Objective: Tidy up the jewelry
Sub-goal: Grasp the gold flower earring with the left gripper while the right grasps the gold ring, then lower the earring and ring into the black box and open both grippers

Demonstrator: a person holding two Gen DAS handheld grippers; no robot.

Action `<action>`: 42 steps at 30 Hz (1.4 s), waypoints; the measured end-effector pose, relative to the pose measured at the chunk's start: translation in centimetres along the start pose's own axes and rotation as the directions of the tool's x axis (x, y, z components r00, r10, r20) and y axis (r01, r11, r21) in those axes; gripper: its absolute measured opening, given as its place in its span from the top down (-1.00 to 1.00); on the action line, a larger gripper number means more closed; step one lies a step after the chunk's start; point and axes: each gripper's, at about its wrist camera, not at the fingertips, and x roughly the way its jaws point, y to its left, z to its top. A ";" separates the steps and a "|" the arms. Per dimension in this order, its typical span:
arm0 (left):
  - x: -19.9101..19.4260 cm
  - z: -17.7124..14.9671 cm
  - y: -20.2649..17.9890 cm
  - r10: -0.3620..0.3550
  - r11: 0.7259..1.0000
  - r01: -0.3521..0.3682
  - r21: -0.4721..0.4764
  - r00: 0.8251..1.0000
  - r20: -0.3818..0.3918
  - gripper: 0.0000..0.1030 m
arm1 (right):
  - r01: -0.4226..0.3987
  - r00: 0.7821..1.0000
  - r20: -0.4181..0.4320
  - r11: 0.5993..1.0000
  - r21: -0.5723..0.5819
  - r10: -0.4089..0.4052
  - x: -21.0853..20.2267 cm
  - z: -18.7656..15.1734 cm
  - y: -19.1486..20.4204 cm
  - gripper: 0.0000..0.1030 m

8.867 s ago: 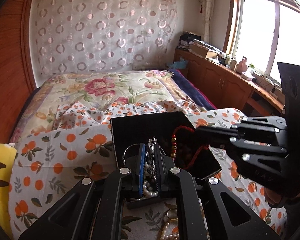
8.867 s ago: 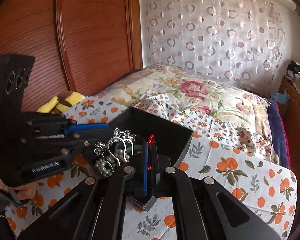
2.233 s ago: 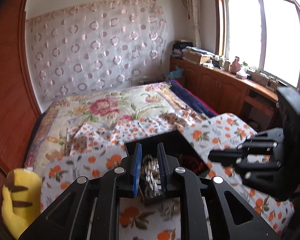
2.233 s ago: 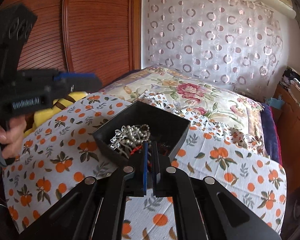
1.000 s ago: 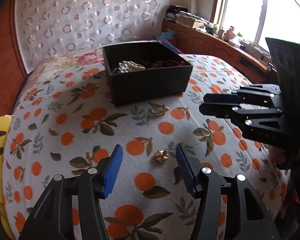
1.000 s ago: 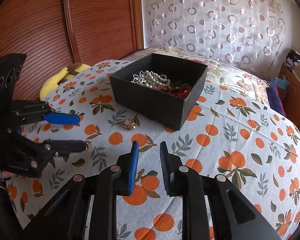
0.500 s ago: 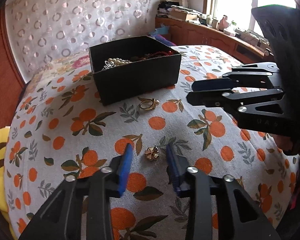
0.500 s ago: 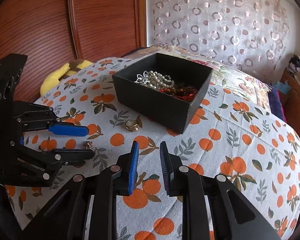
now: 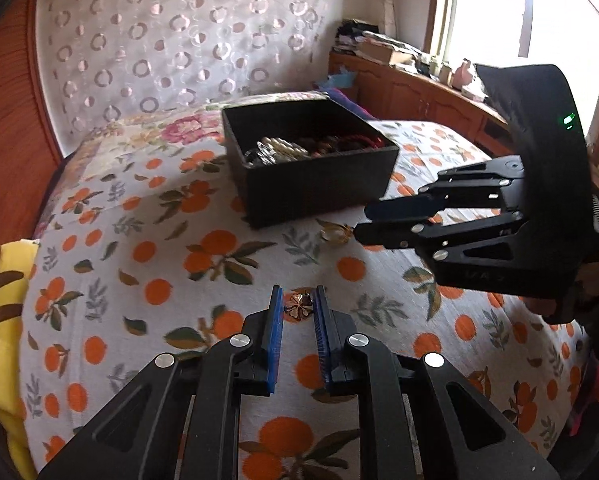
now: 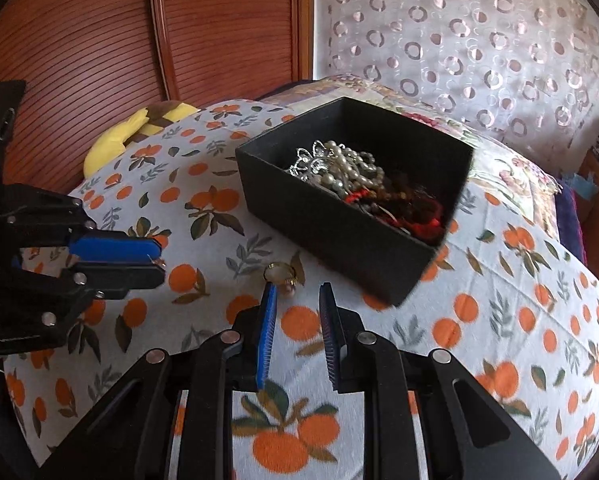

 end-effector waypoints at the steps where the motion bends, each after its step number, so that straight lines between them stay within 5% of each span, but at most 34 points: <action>1: -0.1 0.1 0.2 0.002 1.000 -0.002 -0.004 1.000 0.004 0.73 | -0.005 1.000 -0.007 1.000 0.000 0.005 0.3 0.3 0.0 0.54; 13: -0.4 0.1 0.6 0.005 1.000 -0.005 -0.013 1.000 0.013 0.73 | -0.025 0.999 -0.039 0.999 -0.041 0.023 1.5 0.9 0.7 0.55; 17: -0.4 0.3 0.9 0.011 1.000 -0.011 -0.017 1.000 0.022 0.73 | -0.013 0.999 -0.033 0.998 -0.058 0.012 1.3 0.6 1.0 0.75; 42: -0.5 6.8 1.1 0.043 0.999 -0.042 -0.010 0.992 0.123 0.73 | 0.050 0.987 0.155 0.999 -0.001 -0.049 -5.0 3.8 -3.4 0.82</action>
